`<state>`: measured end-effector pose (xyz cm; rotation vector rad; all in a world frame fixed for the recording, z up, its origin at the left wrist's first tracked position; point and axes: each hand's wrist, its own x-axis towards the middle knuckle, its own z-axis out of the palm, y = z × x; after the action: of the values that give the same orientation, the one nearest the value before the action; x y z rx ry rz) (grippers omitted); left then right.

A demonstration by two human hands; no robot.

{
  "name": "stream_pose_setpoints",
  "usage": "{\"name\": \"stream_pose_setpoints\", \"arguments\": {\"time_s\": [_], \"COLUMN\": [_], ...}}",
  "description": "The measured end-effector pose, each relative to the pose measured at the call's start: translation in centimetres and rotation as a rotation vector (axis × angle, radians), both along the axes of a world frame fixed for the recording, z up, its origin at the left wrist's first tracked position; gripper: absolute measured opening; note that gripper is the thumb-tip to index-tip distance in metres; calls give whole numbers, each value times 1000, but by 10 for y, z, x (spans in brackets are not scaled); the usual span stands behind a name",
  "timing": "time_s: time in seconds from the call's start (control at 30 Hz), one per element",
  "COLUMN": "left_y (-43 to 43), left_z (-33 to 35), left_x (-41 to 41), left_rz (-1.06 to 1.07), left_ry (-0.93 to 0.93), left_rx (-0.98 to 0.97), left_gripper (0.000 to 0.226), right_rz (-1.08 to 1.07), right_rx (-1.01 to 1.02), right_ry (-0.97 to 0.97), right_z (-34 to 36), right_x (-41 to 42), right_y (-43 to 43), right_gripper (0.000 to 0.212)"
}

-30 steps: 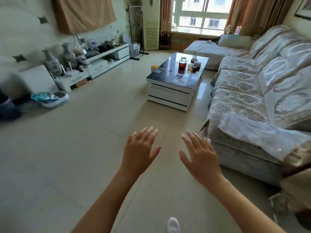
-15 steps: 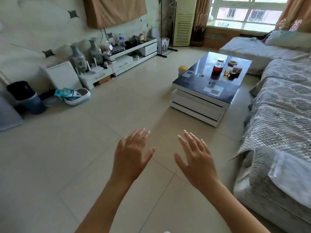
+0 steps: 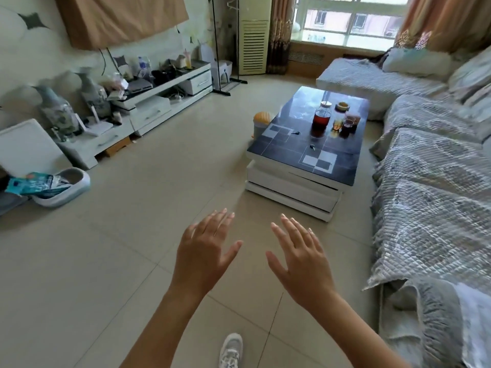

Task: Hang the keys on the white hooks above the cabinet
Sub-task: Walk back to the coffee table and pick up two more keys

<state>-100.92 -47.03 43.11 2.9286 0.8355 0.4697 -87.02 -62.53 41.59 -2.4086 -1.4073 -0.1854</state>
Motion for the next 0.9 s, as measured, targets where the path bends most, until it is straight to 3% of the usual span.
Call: {"name": "stream_pose_setpoints", "arguments": {"time_s": [0.37, 0.9], "left_y": [169, 346], "left_z": [-7, -46], "left_x": [199, 545], "left_rz": [-195, -214], "left_ry": [54, 136], "left_rx": [0, -79], "left_gripper": [60, 59], "right_rz": [-218, -261], "right_rx": [1, -107], "right_ry": [32, 76], "right_z": [-7, -51], "right_x": [179, 535], "right_y": [141, 306], "right_gripper": [54, 56]}}
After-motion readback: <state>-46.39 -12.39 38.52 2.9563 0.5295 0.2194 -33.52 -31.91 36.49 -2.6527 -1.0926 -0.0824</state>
